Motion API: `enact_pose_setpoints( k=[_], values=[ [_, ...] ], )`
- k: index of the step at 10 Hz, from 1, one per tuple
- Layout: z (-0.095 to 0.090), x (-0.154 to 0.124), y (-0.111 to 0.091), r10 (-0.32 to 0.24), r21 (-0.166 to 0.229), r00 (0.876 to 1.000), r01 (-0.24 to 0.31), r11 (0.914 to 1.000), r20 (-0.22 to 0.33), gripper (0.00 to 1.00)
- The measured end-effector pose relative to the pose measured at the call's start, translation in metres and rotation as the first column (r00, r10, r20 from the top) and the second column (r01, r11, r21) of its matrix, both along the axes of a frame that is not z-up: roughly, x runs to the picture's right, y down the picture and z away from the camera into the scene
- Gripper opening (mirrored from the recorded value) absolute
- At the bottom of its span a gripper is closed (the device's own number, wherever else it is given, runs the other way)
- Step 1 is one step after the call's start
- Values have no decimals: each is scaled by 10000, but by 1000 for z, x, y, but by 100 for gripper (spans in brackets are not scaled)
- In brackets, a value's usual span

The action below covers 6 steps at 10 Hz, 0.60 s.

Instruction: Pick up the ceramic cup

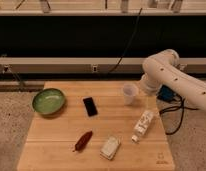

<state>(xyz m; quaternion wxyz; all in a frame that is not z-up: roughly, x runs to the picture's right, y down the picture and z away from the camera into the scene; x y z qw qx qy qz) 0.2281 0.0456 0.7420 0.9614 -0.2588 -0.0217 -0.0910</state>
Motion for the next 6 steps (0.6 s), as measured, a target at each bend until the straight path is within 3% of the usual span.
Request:
enact_pose_setpoints(
  k=[6],
  values=[
    [21, -4, 1, -550, 8, 9969, 551, 9985, 559, 80]
  ],
)
